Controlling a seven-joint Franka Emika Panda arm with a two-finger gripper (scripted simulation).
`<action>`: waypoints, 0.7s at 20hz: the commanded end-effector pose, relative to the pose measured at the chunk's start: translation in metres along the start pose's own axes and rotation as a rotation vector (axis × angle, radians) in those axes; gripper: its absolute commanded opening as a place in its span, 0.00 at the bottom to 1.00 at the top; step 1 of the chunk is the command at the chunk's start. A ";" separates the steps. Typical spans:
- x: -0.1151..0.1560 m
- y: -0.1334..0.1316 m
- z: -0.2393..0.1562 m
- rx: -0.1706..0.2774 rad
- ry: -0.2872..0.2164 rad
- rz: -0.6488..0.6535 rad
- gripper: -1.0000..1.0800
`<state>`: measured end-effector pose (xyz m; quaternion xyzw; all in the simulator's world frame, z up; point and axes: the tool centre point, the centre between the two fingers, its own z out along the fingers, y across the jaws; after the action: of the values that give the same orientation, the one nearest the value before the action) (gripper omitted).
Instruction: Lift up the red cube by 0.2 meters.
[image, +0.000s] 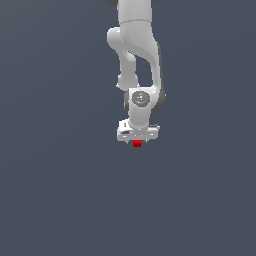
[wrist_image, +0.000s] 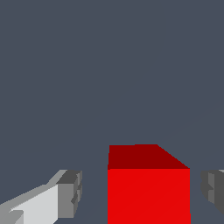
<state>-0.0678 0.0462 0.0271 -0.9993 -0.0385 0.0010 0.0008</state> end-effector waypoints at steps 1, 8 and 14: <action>-0.002 -0.002 0.005 0.000 0.002 -0.005 0.96; -0.002 -0.002 0.006 -0.001 0.002 -0.006 0.00; -0.002 -0.002 0.006 -0.001 0.002 -0.006 0.00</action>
<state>-0.0700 0.0480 0.0215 -0.9991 -0.0416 0.0000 0.0006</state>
